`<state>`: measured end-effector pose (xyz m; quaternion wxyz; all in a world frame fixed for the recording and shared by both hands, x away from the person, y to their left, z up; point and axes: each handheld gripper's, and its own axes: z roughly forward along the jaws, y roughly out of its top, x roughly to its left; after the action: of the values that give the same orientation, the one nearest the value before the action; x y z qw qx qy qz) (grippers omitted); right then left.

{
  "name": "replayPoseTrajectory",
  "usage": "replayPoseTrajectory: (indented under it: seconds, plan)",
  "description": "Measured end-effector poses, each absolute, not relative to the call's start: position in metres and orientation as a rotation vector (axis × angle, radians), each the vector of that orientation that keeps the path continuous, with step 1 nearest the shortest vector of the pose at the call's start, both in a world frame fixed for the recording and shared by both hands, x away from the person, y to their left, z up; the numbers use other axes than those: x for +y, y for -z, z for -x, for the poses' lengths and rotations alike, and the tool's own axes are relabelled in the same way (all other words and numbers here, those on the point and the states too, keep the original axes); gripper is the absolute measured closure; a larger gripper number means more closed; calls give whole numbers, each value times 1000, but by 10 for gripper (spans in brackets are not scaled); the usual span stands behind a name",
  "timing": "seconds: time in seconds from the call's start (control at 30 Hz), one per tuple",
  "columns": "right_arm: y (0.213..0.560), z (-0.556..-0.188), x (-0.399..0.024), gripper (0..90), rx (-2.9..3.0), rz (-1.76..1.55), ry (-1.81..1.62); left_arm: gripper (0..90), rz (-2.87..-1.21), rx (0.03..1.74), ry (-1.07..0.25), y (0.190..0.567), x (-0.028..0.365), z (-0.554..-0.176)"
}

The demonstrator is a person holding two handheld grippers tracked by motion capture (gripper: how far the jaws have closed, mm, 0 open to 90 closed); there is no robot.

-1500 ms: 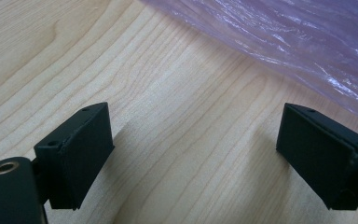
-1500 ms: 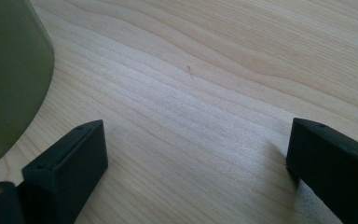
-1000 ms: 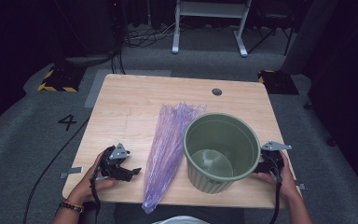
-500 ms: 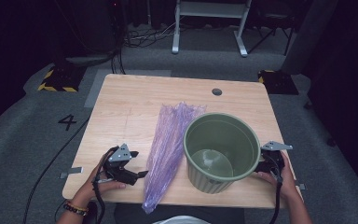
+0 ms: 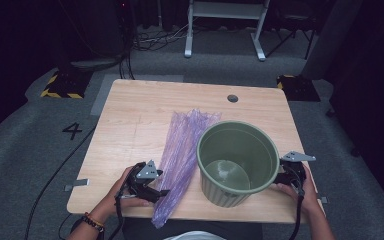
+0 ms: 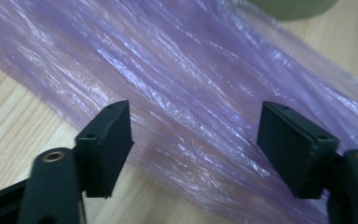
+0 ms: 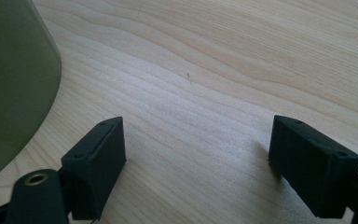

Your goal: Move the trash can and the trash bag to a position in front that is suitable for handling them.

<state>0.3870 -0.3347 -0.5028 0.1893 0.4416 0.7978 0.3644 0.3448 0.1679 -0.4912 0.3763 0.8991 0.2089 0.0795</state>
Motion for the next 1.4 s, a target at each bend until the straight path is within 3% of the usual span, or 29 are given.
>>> replayPoseTrajectory:
  seconds: [0.13,0.43,0.53,1.4]
  plan:
    - [502,-385,-334,227,2235,-1220,-1038,312,-2322,554,-222,496,170,-349]
    - [495,-377,-324,351,2254,-1114,-1151,271,-2295,599,-312,499,188,-363]
    - [492,-374,-319,355,2270,-1076,-1173,256,-2275,621,-264,502,194,-371]
    - [490,-366,-282,353,2305,-989,-1139,249,-2251,672,-285,503,208,-414]
